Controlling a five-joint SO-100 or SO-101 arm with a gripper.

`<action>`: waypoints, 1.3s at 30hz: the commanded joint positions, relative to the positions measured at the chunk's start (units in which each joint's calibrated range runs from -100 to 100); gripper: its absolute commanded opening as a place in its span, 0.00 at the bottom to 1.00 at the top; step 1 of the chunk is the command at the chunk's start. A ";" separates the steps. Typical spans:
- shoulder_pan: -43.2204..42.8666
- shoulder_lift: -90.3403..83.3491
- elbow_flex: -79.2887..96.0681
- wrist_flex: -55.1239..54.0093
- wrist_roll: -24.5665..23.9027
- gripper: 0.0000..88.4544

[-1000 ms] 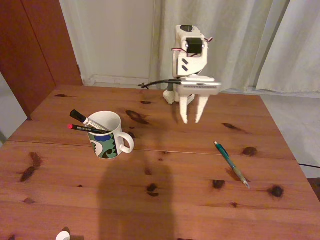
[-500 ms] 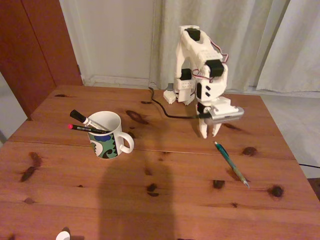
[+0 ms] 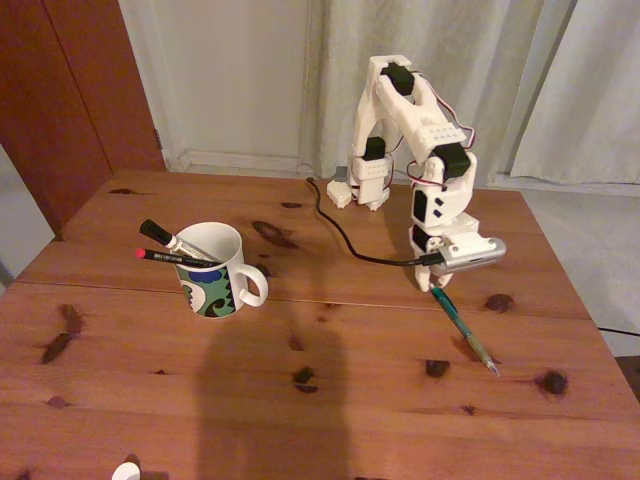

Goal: Clean up the desk and place the pens and markers into the cup

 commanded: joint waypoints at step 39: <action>-2.24 5.38 -1.05 -9.49 -0.88 0.12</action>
